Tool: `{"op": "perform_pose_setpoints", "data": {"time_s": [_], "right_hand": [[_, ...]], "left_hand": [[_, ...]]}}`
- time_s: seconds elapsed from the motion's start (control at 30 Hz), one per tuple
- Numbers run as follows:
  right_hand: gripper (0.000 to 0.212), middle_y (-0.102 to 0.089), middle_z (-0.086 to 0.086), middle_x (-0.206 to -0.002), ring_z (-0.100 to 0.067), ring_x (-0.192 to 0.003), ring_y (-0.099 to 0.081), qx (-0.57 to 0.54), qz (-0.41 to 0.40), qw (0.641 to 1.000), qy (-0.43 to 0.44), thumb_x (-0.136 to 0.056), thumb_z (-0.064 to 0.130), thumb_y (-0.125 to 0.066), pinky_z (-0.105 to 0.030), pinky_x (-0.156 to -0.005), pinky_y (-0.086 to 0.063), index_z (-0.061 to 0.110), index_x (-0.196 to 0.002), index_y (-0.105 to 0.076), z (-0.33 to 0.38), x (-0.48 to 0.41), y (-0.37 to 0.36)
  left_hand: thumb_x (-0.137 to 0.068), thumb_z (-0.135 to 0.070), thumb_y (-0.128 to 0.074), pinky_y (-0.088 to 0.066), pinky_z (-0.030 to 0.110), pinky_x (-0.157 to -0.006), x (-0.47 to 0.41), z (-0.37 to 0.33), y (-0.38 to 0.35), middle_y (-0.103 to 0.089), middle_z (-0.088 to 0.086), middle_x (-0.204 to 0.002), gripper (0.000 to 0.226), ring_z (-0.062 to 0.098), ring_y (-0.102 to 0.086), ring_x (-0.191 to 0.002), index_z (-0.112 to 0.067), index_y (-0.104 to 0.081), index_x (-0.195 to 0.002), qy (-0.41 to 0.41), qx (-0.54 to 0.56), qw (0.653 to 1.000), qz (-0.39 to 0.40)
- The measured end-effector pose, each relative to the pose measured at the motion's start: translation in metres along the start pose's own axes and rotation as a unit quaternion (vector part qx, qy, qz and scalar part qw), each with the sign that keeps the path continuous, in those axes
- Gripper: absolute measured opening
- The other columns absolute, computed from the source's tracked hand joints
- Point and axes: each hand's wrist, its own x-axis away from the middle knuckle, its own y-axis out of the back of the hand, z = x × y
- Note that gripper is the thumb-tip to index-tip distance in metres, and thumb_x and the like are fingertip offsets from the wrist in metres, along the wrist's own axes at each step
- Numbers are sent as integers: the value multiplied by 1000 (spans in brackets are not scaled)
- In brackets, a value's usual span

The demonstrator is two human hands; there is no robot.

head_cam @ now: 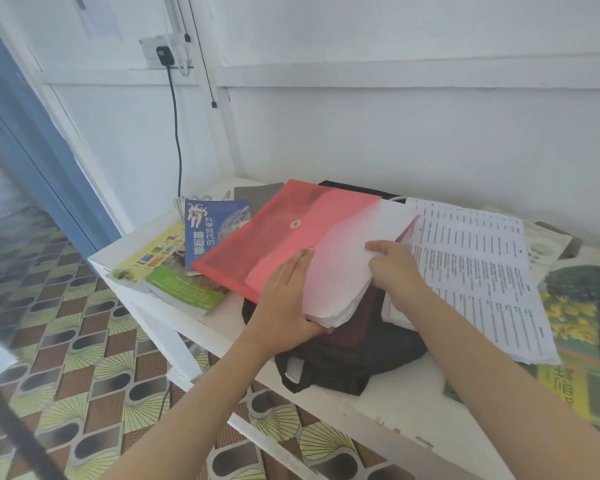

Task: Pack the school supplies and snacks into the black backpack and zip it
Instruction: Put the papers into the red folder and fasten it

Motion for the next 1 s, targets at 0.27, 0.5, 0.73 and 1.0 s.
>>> {"op": "perform_pose_setpoints", "data": {"time_s": [0.27, 0.5, 0.73, 1.0], "right_hand": [[50, -41, -19, -137, -33, -122, -46, -143, 74, 984, -81, -89, -15, -33, -36, -81, -50, -1, -137, -41, 2, -1, -18], [51, -49, -16, -127, -26, -103, -56, -99, 11, 995, -3, -83, -17, -43, -29, -74, -54, 1, -131, -50, -6, -6, -14], [45, -58, -6, -102, -20, -88, -63, -114, 31, 993, 16, -82, -17, -53, -21, -76, -53, -5, -126, -54, -14, -11, -2], [44, -65, -13, -102, -12, -75, -63, -94, 45, 994, 25, -80, -17, -56, -30, -84, -53, -5, -123, -57, -11, -27, -11]], "left_hand": [[-59, -39, -84, 0, 10, -108, 2, -11, 0, -11, -19, -144, 118, -12, -1, -130, -24, -8, -148, -36, 8, 999, 29], [-55, -38, -87, 2, 4, -106, 2, -8, 4, -7, -19, -145, 123, -11, 1, -133, -25, -5, -147, -26, 39, 998, 36], [-55, -41, -87, 4, -2, -101, 5, -6, 9, -2, -22, -146, 125, -20, 9, -129, -32, 1, -143, -37, 39, 997, 48], [-58, -46, -84, 5, 0, -103, 5, -4, 9, 3, -26, -144, 123, -14, 6, -132, -32, 4, -144, -54, 12, 997, 56]]}}
